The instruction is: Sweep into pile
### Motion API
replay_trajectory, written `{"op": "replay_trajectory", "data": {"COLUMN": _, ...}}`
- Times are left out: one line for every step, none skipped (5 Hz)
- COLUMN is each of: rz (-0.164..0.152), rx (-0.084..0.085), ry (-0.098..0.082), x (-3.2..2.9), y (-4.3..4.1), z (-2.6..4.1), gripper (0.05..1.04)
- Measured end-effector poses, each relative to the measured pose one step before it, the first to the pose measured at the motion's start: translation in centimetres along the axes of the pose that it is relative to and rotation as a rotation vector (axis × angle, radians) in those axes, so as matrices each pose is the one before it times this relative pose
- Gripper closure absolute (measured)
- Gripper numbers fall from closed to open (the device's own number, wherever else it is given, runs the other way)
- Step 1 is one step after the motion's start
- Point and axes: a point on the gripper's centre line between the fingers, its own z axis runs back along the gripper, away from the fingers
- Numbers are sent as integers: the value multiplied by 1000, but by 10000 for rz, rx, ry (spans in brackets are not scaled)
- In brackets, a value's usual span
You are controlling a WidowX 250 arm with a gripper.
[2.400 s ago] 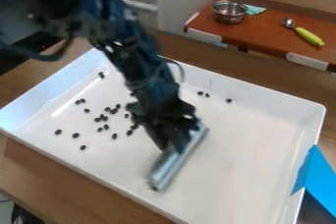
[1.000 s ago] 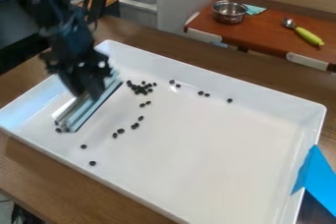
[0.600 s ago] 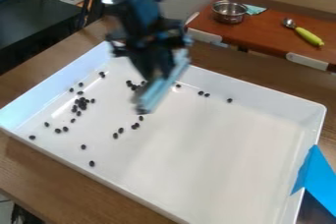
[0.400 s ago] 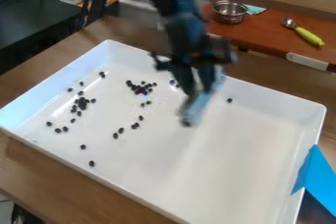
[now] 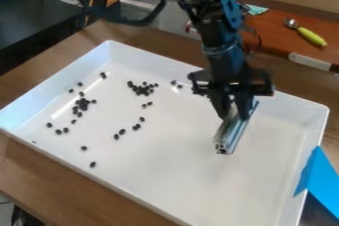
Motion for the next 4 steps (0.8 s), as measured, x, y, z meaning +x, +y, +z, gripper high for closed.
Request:
{"op": "replay_trajectory", "data": {"rz": -67, "rx": 47, "ry": -199, "x": 572, "y": 1043, "z": -304, "gripper": 749}}
{"op": "replay_trajectory", "data": {"rz": 223, "rx": 272, "ry": 101, "x": 272, "y": 2176, "z": -1199, "gripper": 749}}
{"op": "replay_trajectory", "data": {"rz": -6, "rx": 112, "ry": -21, "x": 403, "y": 761, "z": -354, "gripper": 749}}
{"op": "replay_trajectory", "data": {"rz": 160, "rx": 30, "ry": -37, "x": 587, "y": 832, "z": 67, "gripper": 749}}
